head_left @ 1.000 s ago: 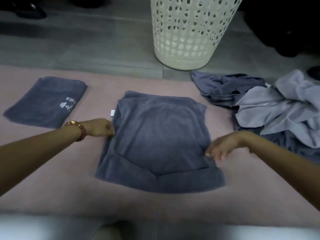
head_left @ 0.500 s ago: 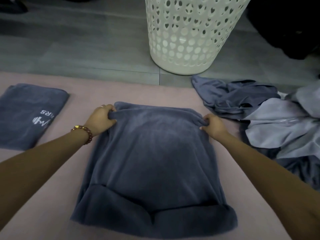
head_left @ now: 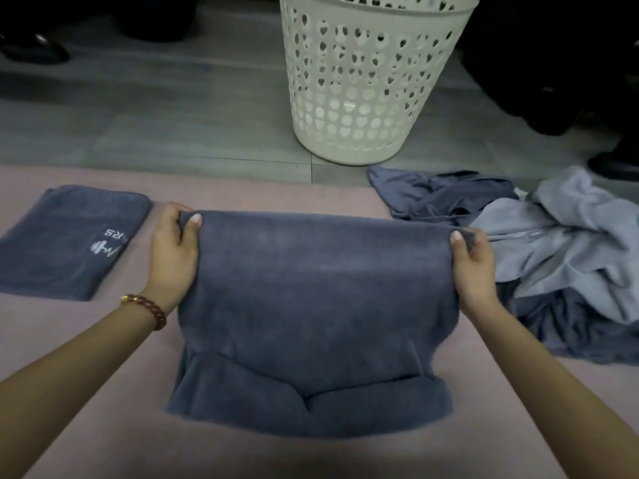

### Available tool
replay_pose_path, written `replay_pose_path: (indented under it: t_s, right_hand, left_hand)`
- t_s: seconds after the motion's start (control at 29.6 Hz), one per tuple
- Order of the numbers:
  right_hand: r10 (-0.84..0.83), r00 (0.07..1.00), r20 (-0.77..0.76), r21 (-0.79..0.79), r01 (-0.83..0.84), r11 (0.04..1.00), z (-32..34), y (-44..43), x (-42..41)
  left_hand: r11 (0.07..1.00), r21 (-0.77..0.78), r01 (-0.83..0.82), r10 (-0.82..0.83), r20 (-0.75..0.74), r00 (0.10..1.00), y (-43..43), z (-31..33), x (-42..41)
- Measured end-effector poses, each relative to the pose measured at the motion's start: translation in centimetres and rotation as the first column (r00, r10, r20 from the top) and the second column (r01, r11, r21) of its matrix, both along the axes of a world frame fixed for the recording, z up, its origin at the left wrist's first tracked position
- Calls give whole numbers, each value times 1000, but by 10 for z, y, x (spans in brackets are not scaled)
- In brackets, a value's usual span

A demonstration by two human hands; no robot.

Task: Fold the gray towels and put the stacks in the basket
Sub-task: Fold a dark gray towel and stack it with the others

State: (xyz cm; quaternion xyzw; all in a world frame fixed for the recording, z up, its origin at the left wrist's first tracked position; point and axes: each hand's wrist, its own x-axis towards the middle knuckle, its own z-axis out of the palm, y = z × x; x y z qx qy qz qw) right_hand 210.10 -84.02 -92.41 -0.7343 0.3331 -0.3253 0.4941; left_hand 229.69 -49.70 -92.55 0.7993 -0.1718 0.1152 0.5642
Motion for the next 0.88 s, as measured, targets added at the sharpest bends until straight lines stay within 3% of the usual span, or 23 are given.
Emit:
replay_pose_path:
  t_s: [0.14,0.2,0.37,0.47,0.74,0.88]
  right_hand:
    - [73,944,-322,0,-78,997,-14,2,-18]
    - [58,917,-395,-17,-70,997,-20,-1,-16]
    - [-19,950,-313,-152,-31,988,-12,-12,23]
    - [-25,948,-316,-156,-26,987,-22,-20,59]
    - [20,926,-378,-49,-41,998,-82,-29,118]
    - [97,864,-493,-37,-133,990,-99,-44,122]
  left_hand:
    - [975,216,44,-26,-85,996,9,-18,-13]
    - [964,256,67,-34,-132,991,10,-30,-10]
    - [966,257,-24,35,-36,999,-9,-22,31]
    - [955,297,-12,16,-8,1000,-21,-24,66]
    - [941,336,-41,103,-170,980,-30,-85,111]
    - [941,326,85,26,-321,947,-39,-95,114]
